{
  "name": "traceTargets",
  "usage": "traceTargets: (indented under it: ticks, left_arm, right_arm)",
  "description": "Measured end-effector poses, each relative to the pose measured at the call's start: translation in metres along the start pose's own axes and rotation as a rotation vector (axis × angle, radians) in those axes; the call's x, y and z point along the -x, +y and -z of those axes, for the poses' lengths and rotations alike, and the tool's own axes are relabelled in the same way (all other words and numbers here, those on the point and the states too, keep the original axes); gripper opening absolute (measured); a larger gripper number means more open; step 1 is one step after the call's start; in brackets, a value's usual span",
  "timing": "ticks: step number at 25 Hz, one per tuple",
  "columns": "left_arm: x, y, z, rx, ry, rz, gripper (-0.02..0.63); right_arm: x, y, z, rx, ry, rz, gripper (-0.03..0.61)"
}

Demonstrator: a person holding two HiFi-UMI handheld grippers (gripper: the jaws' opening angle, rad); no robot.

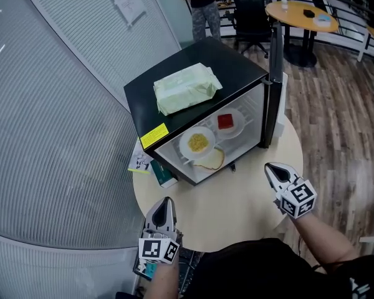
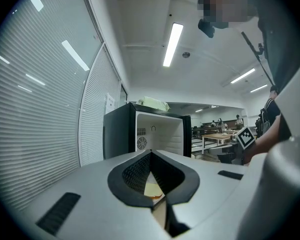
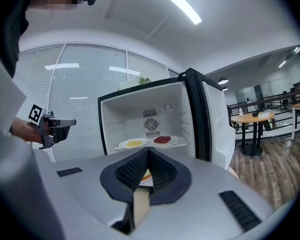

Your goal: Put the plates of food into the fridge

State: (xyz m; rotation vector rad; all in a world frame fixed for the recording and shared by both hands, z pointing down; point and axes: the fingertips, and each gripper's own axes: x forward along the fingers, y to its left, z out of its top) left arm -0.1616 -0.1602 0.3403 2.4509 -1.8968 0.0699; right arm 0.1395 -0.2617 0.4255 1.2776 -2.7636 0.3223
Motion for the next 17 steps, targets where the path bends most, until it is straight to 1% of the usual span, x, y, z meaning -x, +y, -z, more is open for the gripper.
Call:
traceTargets:
  ticks: [8, 12, 17]
  left_arm:
    - [0.026, -0.004, 0.002, -0.009, 0.018, -0.041, 0.003]
    - [0.045, -0.001, 0.004, -0.017, 0.028, -0.079, 0.003]
    - [0.063, -0.004, 0.014, -0.015, 0.048, -0.117, 0.003]
  right_arm:
    - [0.001, 0.006, 0.011, 0.003, 0.01, -0.031, 0.006]
    - [-0.002, 0.01, 0.016, 0.005, 0.009, -0.051, 0.006]
    - [-0.002, 0.005, 0.023, 0.004, 0.014, -0.058, 0.006]
